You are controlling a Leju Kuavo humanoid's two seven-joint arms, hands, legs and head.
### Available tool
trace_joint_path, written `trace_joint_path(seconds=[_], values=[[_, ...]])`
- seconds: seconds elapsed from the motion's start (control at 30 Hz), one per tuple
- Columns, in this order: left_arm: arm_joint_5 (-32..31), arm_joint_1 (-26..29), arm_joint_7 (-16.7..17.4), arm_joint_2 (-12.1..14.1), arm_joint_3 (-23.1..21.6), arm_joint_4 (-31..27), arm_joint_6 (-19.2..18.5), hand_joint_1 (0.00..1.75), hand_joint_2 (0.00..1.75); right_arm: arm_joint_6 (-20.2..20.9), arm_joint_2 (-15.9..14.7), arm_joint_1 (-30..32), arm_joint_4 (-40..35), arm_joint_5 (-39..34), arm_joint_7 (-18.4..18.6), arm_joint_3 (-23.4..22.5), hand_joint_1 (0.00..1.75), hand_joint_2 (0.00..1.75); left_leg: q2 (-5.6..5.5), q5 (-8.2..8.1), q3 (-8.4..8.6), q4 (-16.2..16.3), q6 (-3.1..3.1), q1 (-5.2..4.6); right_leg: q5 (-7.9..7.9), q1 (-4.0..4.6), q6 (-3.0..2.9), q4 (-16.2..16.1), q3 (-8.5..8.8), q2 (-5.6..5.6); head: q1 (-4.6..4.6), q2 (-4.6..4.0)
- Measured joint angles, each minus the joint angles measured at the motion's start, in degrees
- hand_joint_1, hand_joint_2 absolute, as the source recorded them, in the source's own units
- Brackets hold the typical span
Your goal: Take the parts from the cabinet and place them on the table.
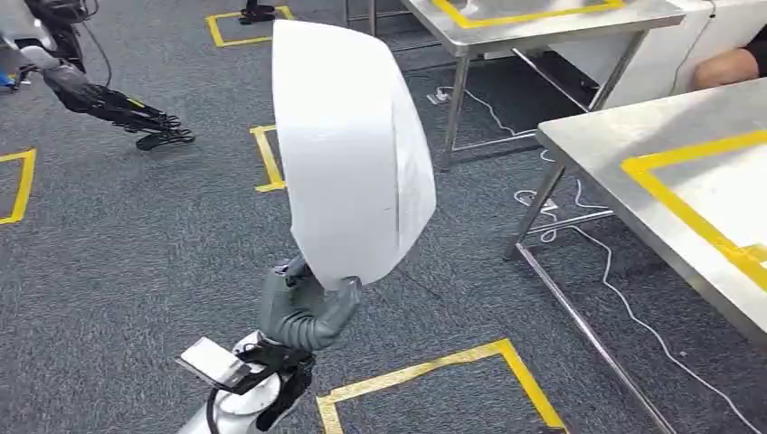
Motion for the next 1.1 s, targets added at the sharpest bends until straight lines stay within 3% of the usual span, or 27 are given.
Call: trace_joint_path(seconds=[0.03,0.07,0.1,0.17,0.2,0.23,0.27,0.33,0.37,0.4,0.53,0.57,0.6,0.63,0.67,0.7,0.73,0.77,0.83,0.87,0.9,1.03,1.07,1.1], values=[[-0.04,-0.04,0.07,-0.02,0.00,-0.02,-0.04,1.75,1.75,-0.02,0.00,-0.07,0.00,-0.24,0.07,0.00,0.00,1.75,0.65,-0.37,0.10,0.00,-0.51,0.06,0.28,-0.24,-0.41,-0.31,0.28,0.94,0.07,0.00],[-0.17,-0.11,0.11,0.00,0.00,-0.02,-0.13,1.75,1.75,-0.07,0.02,-0.01,0.00,-0.79,0.19,-0.11,0.00,1.75,-1.97,-1.27,-0.03,0.94,-0.86,0.37,0.43,-0.54,-0.64,-0.45,0.31,1.67,-0.08,0.00],[-0.24,-0.12,0.13,0.02,0.04,-0.02,-0.13,1.75,1.75,-0.15,0.00,-0.09,0.00,-1.07,0.37,-0.35,0.00,1.75,-4.19,-3.12,-1.24,3.74,-1.03,0.45,0.47,-0.68,-0.75,-0.45,0.29,2.26,-0.31,0.00],[-0.26,0.06,0.22,0.13,0.07,-0.02,-0.13,1.75,1.75,-0.15,0.02,-0.32,0.00,-1.07,0.68,-0.50,0.00,1.75,-5.91,-7.63,-5.96,13.33,-1.32,0.52,0.55,-0.80,-1.06,-0.45,0.17,3.76,-0.50,0.00],[-0.35,0.21,0.33,0.22,0.09,-0.02,-0.13,1.75,1.75,-0.20,0.02,-0.27,0.00,-1.14,0.77,-0.59,0.00,1.75,-6.15,-8.80,-8.32,17.59,-1.38,0.52,0.55,-0.80,-1.07,-0.45,0.15,4.70,-0.48,0.00],[-0.41,0.33,0.33,0.24,0.07,-0.02,-0.13,1.75,1.75,-0.33,0.04,-0.19,0.00,-1.53,0.72,-0.74,0.00,1.75,-6.19,-8.36,-9.18,18.61,-1.36,0.52,0.55,-0.82,-1.07,-0.45,0.17,5.47,-0.44,0.00],[-0.55,0.34,0.39,0.26,0.07,-0.02,-0.13,1.75,1.75,-0.48,0.04,-0.16,0.00,-2.65,0.35,-1.12,0.00,1.75,-6.22,-6.54,-8.80,17.18,-1.32,0.54,0.58,-0.88,-1.02,-0.45,0.19,6.39,-0.48,0.00],[-0.79,0.33,0.44,0.26,0.07,-0.02,-0.13,1.75,1.75,-0.48,0.15,-0.27,0.00,-4.68,-0.72,-2.25,0.00,1.75,-7.14,-1.33,-5.11,9.02,-1.31,0.85,0.75,-1.16,-0.64,-0.43,0.25,8.19,-0.46,0.00],[-0.87,0.32,0.44,0.26,0.07,-0.02,-0.20,1.75,1.75,-0.44,0.22,-0.33,0.00,-5.03,-1.01,-2.69,0.00,1.75,-9.40,0.70,-2.69,4.16,-1.53,1.29,0.81,-1.25,-0.32,-0.41,0.19,9.02,-0.48,0.00],[-0.92,0.32,0.50,0.26,0.07,-0.04,-0.31,1.75,1.75,-0.44,0.22,-0.47,0.00,-5.07,-1.16,-2.93,0.00,1.75,-12.87,0.69,-1.43,0.96,-1.64,1.87,0.74,-0.90,0.23,0.11,-0.27,9.81,-0.74,0.00],[-1.00,0.35,0.59,0.15,0.00,-0.04,-0.42,1.75,1.75,-0.28,0.26,0.06,0.00,-5.07,-1.18,-3.48,0.00,1.75,-10.61,0.67,-1.54,0.74,0.43,1.52,1.48,-1.65,1.84,-0.96,-1.39,12.16,-0.66,0.00],[-1.01,0.27,0.59,0.02,0.00,-0.04,-0.42,1.75,1.75,-0.15,0.28,0.14,0.00,-4.96,-1.16,-3.65,0.00,1.75,-9.56,0.86,-1.44,0.47,0.84,1.62,1.08,-1.45,1.87,-0.14,-1.57,10.17,-0.55,0.00],[-1.00,0.28,0.59,0.02,0.02,-0.07,-0.42,1.75,1.75,-0.13,0.31,0.08,0.00,-4.87,-1.16,-3.72,0.00,1.75,-8.89,0.82,-1.38,0.45,1.34,1.48,-0.87,-0.98,1.88,2.32,-2.82,6.34,0.05,0.00],[-1.00,0.30,0.59,0.02,0.04,-0.09,-0.44,1.75,1.75,-0.04,0.31,-0.09,0.00,-4.83,-1.16,-3.76,0.00,1.75,-8.10,0.76,-1.39,0.45,1.57,1.24,-3.20,-0.92,1.99,6.21,-4.62,4.57,0.20,0.00],[-1.00,0.35,0.59,0.04,0.09,-0.09,-0.42,1.75,1.75,-0.02,0.31,-0.32,0.00,-4.81,-1.16,-3.78,0.00,1.75,-7.04,0.70,-1.36,0.46,1.73,0.96,-5.85,-0.97,1.96,11.75,-7.17,3.59,0.09,0.00],[-1.00,0.36,0.59,0.07,0.09,-0.09,-0.44,1.75,1.75,0.00,0.31,-0.40,0.00,-4.81,-1.16,-3.83,0.00,1.75,-6.15,0.62,-1.37,0.48,1.84,0.83,-7.52,-0.97,1.95,15.98,-9.10,3.28,0.13,0.00],[-1.00,0.36,0.59,0.09,0.09,-0.07,-0.44,1.75,1.75,0.02,0.31,-0.36,0.00,-4.81,-1.16,-3.87,0.00,1.75,-5.31,0.56,-1.34,0.48,1.88,0.74,-7.87,-0.95,1.96,18.02,-9.98,3.22,0.13,0.00],[-1.03,0.36,0.59,0.09,0.09,-0.09,-0.48,1.75,1.75,0.02,0.31,-0.24,0.00,-4.81,-1.11,-3.96,0.00,1.75,-4.53,0.46,-1.25,0.48,1.89,0.71,-6.89,-0.95,1.95,17.07,-9.30,3.20,0.13,0.00],[-1.00,0.35,0.59,0.07,0.09,-0.09,-0.48,1.75,1.75,0.04,0.31,-0.12,0.00,-4.79,-1.12,-4.13,0.00,1.75,-3.17,0.13,-0.82,0.49,1.62,0.71,-2.40,-0.95,1.80,7.96,-4.06,2.35,0.13,0.00],[-1.00,0.34,0.59,0.04,0.09,-0.09,-0.48,1.75,1.75,0.02,0.31,-0.21,0.00,-4.76,-1.12,-4.13,0.00,1.75,-2.58,-0.13,-0.46,0.51,1.33,0.70,-0.34,-0.90,1.72,2.37,-0.77,0.40,0.18,0.00],[-1.03,0.34,0.59,0.04,0.09,-0.09,-0.48,1.75,1.75,0.02,0.33,-0.37,0.00,-4.70,-1.12,-4.13,0.00,1.75,-2.26,-0.37,-0.25,0.53,0.98,0.25,-0.58,-0.52,1.38,0.28,0.30,-2.30,0.20,0.00],[-1.25,0.25,0.59,0.04,0.04,-0.09,-0.55,1.75,1.75,0.00,0.39,-0.42,0.00,-4.63,-1.03,-4.15,0.00,1.75,-0.12,-0.54,0.28,0.14,-0.16,0.25,-0.01,-0.35,0.15,0.05,-0.03,0.57,0.04,0.00],[-1.27,0.18,0.59,0.04,0.04,-0.11,-0.57,1.75,1.75,0.00,0.42,-0.41,0.00,-4.63,-0.96,-4.15,0.00,1.75,-1.09,-1.00,0.33,0.27,-0.71,0.56,0.27,-0.83,-0.27,-0.23,0.23,1.30,-0.02,0.00],[-1.29,0.11,0.59,0.04,0.04,-0.13,-0.59,1.75,1.75,0.00,0.42,-0.36,0.00,-4.59,-0.81,-4.15,0.00,1.75,-3.71,-2.26,-0.18,1.76,-0.87,0.68,0.33,-0.95,-0.45,-0.27,0.24,1.86,-0.18,0.00]])
